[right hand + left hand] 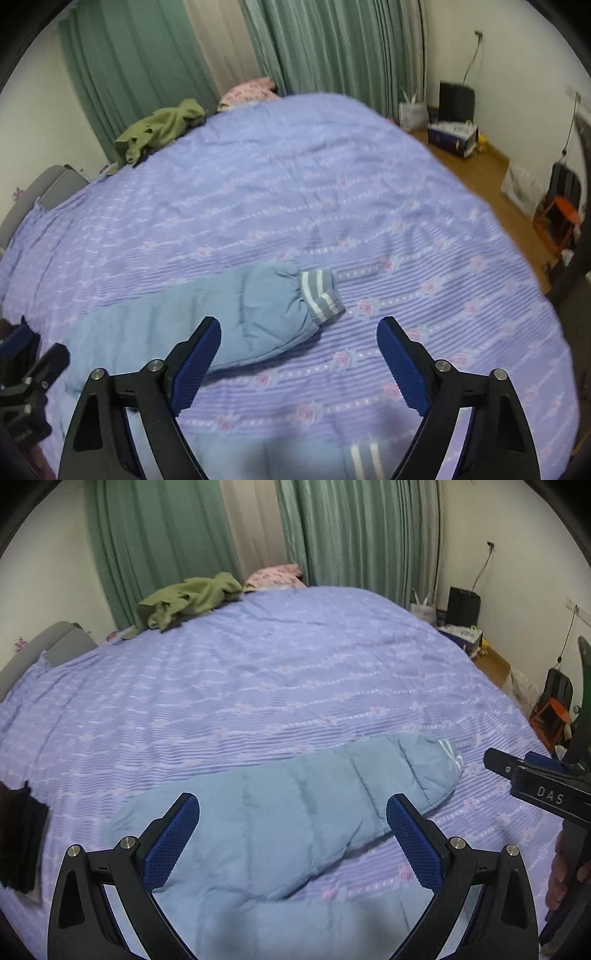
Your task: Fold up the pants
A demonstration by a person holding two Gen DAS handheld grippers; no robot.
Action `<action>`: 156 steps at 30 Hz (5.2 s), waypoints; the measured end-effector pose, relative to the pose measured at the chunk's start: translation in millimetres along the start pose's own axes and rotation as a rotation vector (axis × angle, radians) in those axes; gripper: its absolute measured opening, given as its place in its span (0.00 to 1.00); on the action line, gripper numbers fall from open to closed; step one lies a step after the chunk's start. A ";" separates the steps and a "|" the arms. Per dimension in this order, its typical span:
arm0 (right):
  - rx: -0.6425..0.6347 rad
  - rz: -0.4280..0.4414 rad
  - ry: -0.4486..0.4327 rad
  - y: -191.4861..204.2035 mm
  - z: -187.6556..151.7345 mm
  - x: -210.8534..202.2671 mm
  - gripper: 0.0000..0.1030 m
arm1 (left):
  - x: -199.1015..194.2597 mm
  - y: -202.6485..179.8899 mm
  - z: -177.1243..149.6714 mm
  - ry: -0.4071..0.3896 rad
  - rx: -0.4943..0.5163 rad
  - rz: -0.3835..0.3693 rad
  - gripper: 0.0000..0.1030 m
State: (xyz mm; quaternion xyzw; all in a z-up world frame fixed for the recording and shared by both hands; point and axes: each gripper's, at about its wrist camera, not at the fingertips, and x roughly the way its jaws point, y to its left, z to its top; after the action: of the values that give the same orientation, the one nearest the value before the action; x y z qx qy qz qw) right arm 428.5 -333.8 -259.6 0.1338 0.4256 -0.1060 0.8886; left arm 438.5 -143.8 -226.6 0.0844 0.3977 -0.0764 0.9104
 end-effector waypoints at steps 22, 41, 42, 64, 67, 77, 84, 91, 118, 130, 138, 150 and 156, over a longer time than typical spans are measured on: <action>0.235 0.104 0.158 -34.9 6.1 98.5 0.24 | 47.2 -13.4 -4.1 0.066 0.017 -0.010 1.00; 0.029 -0.113 -0.083 -4.1 -12.1 -43.2 0.72 | -36.0 40.2 -22.0 -0.040 -0.041 0.036 1.00; 0.025 -0.104 -0.093 -3.2 -16.0 -55.9 0.75 | -46.4 46.4 -23.3 -0.053 -0.056 0.036 1.00; 0.270 -0.018 0.216 11.0 -188.1 -78.2 0.76 | -83.2 146.8 -177.3 0.227 -0.297 0.106 1.00; 0.292 -0.036 0.208 10.4 -189.5 -65.9 0.76 | -61.2 151.0 -184.8 0.264 -0.360 0.082 0.99; 0.358 -0.098 0.221 -4.5 -189.0 -17.1 0.76 | -14.2 146.2 -207.1 0.362 -0.429 0.034 0.91; 0.329 -0.084 0.264 -10.5 -178.6 8.2 0.39 | 7.7 137.1 -207.4 0.397 -0.472 -0.018 0.86; 0.217 -0.131 0.201 -5.6 -162.3 -38.1 0.12 | 5.3 125.4 -196.5 0.381 -0.447 -0.054 0.80; 0.247 -0.115 0.003 -9.8 -85.2 -127.1 0.11 | -60.5 129.1 -97.8 0.226 -0.510 -0.066 0.15; 0.329 -0.119 -0.022 0.8 15.8 5.1 0.11 | 39.3 145.5 -24.0 0.206 -0.512 -0.027 0.15; 0.239 -0.119 0.002 20.6 39.1 65.3 0.13 | 90.8 155.2 -24.0 0.263 -0.479 -0.008 0.20; 0.165 -0.074 -0.179 29.9 28.2 -21.7 0.78 | -17.0 143.0 15.4 -0.015 -0.108 0.129 0.95; 0.065 -0.077 -0.198 37.5 -6.0 -53.8 0.84 | 7.4 120.8 39.8 -0.014 0.234 -0.227 0.87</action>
State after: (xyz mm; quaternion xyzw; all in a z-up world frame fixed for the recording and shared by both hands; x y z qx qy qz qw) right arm 402.3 -292.5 -215.4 0.1351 0.3371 -0.1666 0.9167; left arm 496.6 -35.2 -194.3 0.1437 0.3869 -0.2252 0.8826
